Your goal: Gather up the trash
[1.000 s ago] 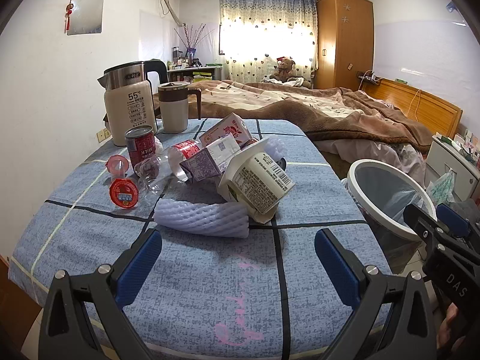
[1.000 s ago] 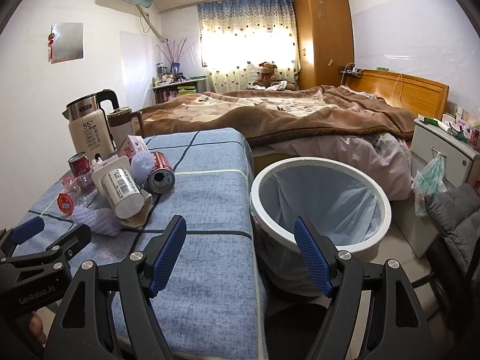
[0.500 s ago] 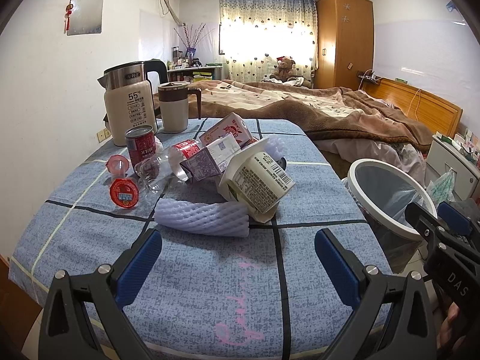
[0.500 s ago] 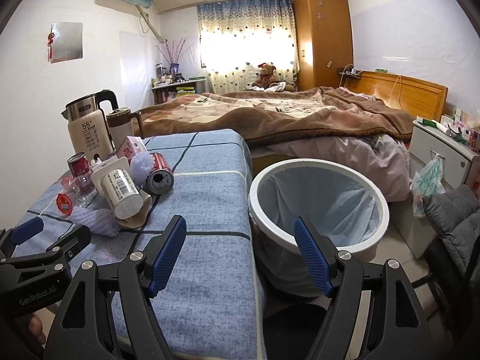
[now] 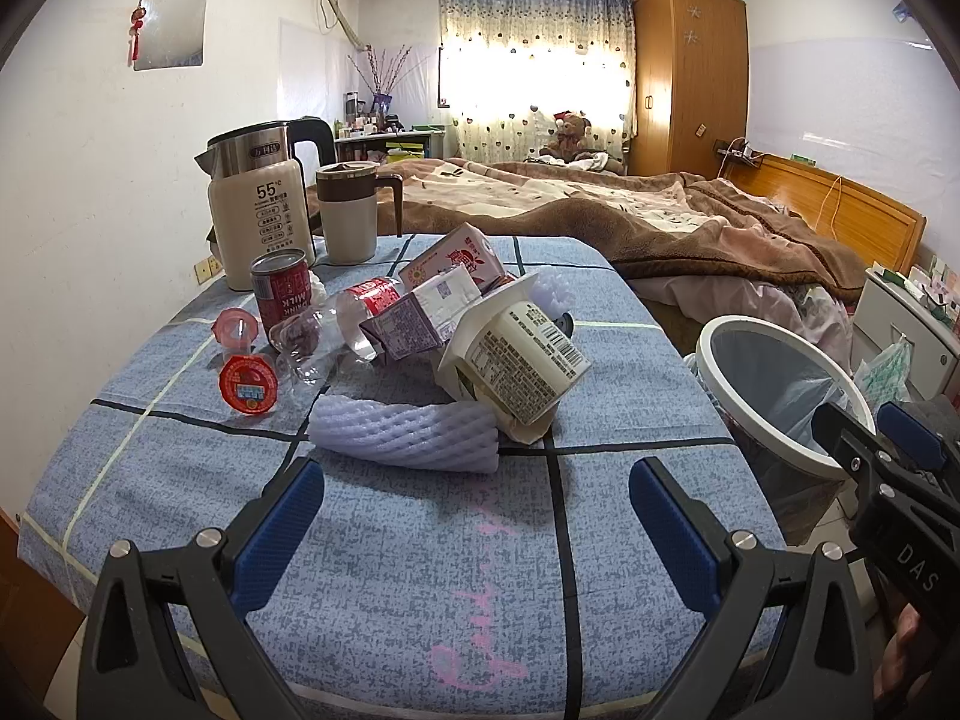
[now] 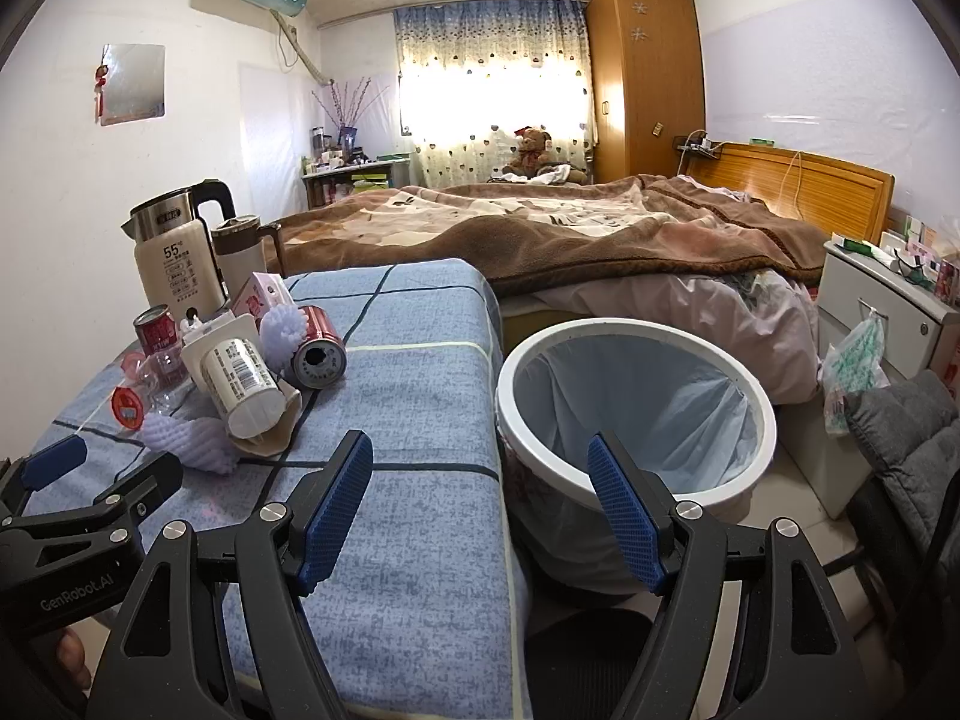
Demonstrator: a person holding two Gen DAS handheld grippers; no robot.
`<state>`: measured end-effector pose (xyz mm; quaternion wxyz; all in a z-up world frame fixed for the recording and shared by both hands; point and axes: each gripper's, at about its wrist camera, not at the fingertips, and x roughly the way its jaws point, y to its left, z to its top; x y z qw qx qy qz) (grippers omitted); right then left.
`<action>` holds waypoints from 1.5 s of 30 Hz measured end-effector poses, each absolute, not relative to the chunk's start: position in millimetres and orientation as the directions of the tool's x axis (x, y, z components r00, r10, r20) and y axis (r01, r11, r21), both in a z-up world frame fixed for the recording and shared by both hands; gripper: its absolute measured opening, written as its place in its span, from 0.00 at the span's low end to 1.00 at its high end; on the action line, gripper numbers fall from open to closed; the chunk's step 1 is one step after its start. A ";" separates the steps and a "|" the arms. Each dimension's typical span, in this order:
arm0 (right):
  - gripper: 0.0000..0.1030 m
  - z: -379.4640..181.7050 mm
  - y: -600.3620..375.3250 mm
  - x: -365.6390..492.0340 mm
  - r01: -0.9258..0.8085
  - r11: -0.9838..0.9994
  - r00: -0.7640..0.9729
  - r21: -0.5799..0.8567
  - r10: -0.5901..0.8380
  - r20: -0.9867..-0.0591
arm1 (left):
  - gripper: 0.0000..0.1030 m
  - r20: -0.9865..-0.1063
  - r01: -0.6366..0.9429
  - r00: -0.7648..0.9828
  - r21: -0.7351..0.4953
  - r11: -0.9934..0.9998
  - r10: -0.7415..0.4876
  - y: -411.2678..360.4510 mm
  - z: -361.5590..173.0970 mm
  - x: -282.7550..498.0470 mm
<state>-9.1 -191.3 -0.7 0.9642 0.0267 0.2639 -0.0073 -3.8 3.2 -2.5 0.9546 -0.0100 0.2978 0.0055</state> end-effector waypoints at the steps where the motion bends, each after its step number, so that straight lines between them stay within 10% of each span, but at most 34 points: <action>1: 0.72 -0.7 -190.9 -9.4 0.029 0.999 0.861 0.046 -0.001 -0.509 | 1.00 -0.568 -0.017 0.823 -0.016 1.000 0.005 3.2 -2.3 -3.5; 45: 0.72 -2.4 -192.0 -8.1 0.020 0.998 0.855 0.054 0.011 -0.518 | 1.00 -0.584 -0.014 0.812 -0.015 1.000 0.003 5.2 -7.5 -0.5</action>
